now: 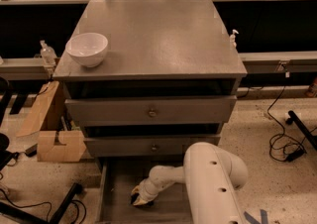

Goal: Pick rxbar chocolate from bottom drawer and place on counter

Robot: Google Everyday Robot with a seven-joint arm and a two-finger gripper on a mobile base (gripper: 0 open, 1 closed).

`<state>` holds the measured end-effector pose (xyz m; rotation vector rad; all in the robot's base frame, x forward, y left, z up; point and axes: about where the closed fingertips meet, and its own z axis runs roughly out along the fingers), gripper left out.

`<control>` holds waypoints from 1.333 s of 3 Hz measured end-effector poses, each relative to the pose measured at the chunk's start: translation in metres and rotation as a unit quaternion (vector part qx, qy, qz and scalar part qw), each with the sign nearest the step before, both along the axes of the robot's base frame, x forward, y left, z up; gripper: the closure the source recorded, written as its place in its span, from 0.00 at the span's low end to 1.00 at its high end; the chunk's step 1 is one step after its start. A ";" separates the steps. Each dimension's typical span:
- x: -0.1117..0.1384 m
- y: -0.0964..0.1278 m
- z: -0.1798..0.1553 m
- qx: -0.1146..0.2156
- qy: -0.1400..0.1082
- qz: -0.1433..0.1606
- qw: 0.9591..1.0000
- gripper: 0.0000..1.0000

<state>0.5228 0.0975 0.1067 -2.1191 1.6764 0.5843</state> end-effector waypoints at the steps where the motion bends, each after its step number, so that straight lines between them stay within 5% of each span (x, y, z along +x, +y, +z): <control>1: -0.004 0.003 0.012 0.004 -0.022 0.001 1.000 1.00; 3: -0.005 -0.011 0.122 0.032 -0.104 0.014 0.994 1.00; 4: -0.003 -0.029 0.225 0.048 -0.147 0.022 0.988 1.00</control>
Offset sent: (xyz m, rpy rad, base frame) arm -0.0113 0.0001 0.1265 0.0842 -0.2317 0.0594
